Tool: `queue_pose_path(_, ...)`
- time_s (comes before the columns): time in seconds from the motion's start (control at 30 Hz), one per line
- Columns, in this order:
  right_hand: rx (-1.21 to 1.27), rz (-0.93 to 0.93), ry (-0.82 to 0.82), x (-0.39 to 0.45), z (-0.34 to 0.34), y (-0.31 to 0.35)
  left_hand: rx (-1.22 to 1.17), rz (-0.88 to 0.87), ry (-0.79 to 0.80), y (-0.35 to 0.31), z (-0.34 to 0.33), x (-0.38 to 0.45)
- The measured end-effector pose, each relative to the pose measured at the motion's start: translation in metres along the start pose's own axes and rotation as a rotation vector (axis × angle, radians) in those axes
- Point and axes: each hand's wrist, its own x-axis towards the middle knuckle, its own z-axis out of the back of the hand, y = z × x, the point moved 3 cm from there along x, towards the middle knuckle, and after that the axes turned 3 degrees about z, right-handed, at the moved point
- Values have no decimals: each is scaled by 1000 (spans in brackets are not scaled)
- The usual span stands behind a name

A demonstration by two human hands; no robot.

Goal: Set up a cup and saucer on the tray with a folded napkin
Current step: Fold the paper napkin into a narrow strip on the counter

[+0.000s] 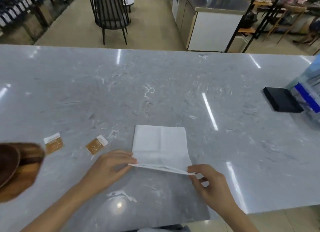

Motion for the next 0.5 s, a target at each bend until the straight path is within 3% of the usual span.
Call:
queue_pose_path(0.27,149,-13,-17,6,10,14,-168,150,25,8,-7,-16)
queue_pose_path(0.5,319,-176,-63,66,-5,5,-210,271,-146,25,-10,37)
